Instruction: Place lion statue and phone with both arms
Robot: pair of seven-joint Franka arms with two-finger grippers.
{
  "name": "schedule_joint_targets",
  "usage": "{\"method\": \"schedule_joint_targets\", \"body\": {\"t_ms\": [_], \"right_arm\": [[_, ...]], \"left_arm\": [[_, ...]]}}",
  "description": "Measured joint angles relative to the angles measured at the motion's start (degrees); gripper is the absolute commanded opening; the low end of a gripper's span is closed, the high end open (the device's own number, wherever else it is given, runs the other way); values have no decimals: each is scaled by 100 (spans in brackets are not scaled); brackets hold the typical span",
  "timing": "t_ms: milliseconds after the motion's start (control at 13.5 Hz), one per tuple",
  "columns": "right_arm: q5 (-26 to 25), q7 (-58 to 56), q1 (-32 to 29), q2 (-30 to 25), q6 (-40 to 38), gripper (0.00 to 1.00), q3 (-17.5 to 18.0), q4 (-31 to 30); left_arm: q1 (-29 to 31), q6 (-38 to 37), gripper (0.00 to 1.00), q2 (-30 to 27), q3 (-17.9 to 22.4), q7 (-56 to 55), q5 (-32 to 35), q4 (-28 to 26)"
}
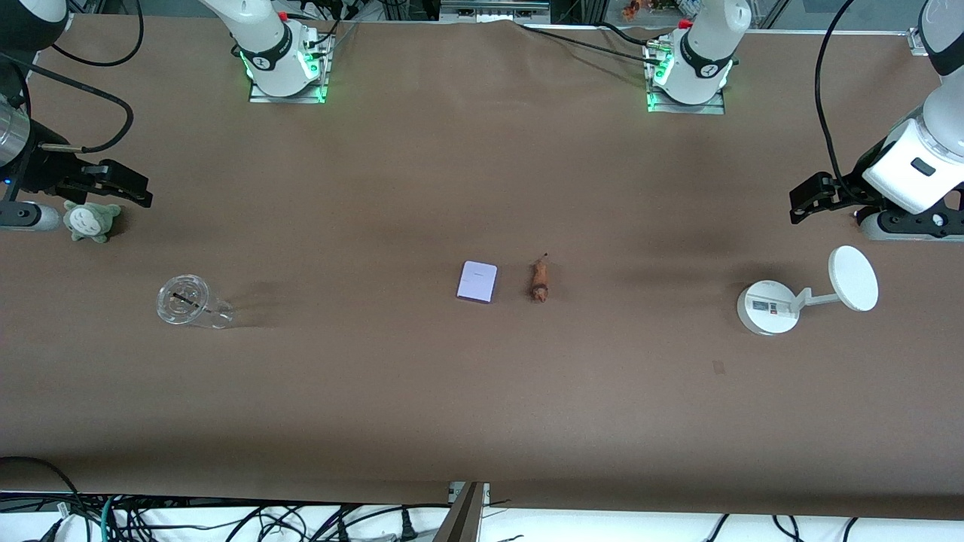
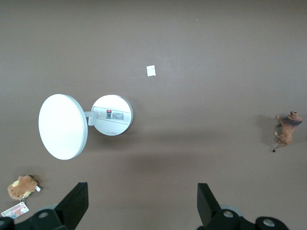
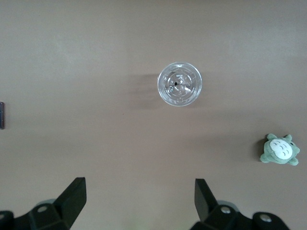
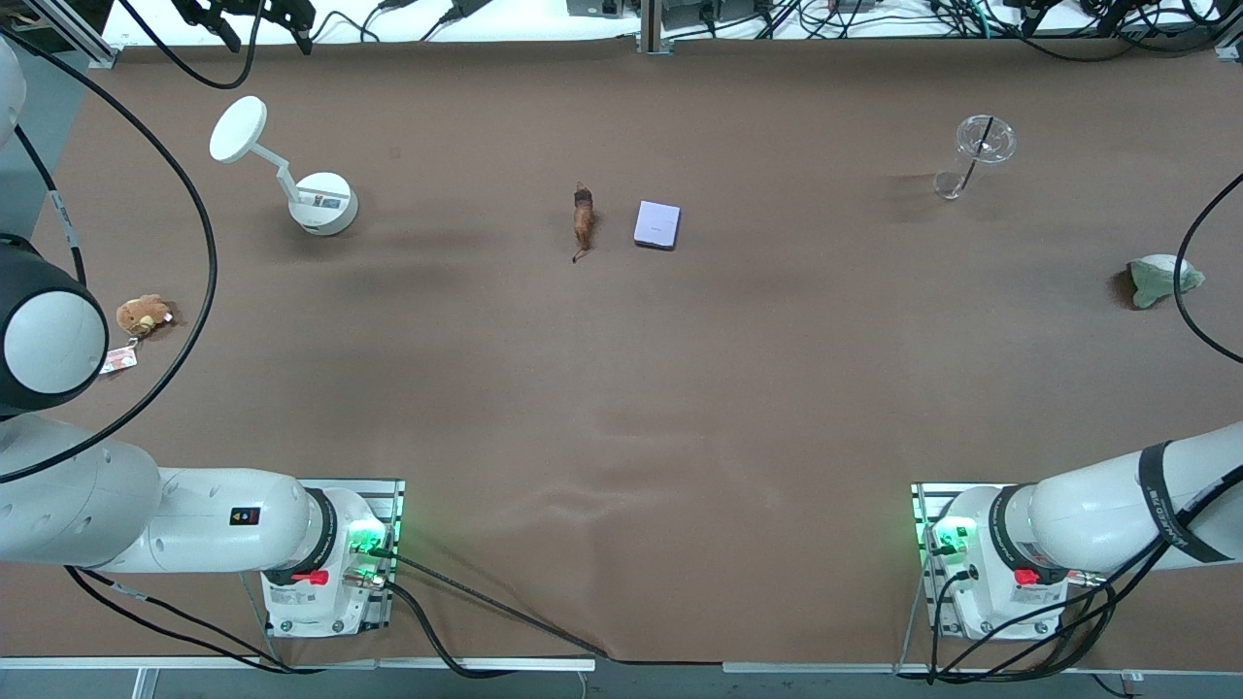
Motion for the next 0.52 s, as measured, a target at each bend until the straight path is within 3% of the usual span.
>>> {"method": "schedule_joint_targets", "body": {"t_ms": [520], "right_arm": [[-2,0,0,19,-2,100,0,0]], "left_arm": [[-246,-323,100,163,-31,3,-300,-94]]}}
